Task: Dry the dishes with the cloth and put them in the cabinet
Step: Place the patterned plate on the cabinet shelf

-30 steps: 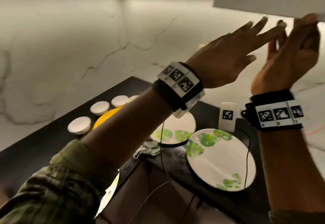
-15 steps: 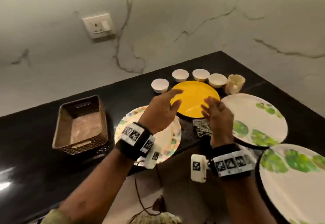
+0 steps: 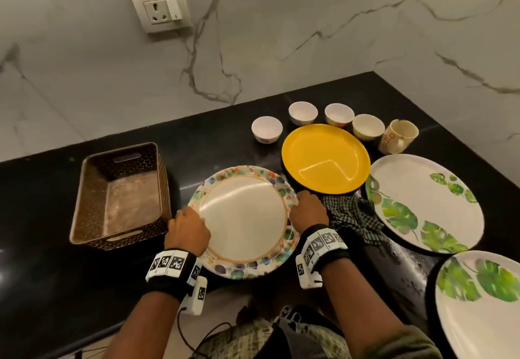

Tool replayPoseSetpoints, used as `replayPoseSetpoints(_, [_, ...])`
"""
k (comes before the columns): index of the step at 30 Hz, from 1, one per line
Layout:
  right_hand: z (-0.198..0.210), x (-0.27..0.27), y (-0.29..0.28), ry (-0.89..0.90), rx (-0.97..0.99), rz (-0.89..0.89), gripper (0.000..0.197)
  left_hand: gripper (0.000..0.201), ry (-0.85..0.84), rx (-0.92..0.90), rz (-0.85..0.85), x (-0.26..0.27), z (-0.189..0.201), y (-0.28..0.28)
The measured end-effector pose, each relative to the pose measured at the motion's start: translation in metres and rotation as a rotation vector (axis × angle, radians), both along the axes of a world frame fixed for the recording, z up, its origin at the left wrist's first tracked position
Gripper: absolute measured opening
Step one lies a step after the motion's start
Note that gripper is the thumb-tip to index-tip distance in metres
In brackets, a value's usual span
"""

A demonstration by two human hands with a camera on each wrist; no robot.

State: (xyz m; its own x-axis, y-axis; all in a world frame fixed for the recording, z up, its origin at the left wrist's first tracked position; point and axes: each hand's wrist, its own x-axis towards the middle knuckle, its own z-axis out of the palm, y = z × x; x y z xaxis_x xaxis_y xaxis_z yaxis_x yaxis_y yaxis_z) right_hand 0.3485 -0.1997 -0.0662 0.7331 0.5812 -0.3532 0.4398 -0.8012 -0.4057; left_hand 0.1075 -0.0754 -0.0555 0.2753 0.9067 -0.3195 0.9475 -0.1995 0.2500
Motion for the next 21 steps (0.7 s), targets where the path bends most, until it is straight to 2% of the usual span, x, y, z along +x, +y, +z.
replayPoseSetpoints(2, [-0.002,0.006,0.001,0.008,-0.038,0.006,0.029,0.039,0.005,-0.04,0.055,0.0,-0.005,-0.002])
replayPoseSetpoints(6, [-0.001,0.021,0.003,0.031,-0.045,0.059,0.004,0.038,0.006,-0.087,0.151,-0.003,-0.006,0.001])
replayPoseSetpoints(9, [0.017,0.034,0.005,0.076,0.037,0.116,0.01,0.025,-0.062,-0.117,0.219,-0.014,0.007,-0.007])
replayPoseSetpoints(11, [0.033,0.045,0.007,0.063,0.092,0.136,0.019,0.011,-0.165,-0.095,0.236,-0.015,0.026,-0.01])
replayPoseSetpoints(12, [0.041,0.051,0.008,0.056,0.128,0.133,0.024,0.005,-0.245,-0.087,0.233,-0.013,0.035,-0.011])
replayPoseSetpoints(14, [0.059,0.061,0.008,0.043,0.232,0.109,0.024,0.021,-0.364,-0.053,0.244,-0.002,0.059,-0.014])
replayPoseSetpoints(16, [0.078,0.073,0.006,0.042,0.366,0.049,0.019,0.001,-0.438,0.015,0.237,0.014,0.081,-0.009])
replayPoseSetpoints(18, [0.101,0.085,-0.001,0.01,0.524,0.012,0.016,0.021,-0.495,0.094,0.187,0.031,0.102,-0.001])
replayPoseSetpoints(21, [0.148,0.113,-0.013,-0.109,0.756,-0.009,0.011,0.019,-0.65,0.256,0.081,0.063,0.15,0.013])
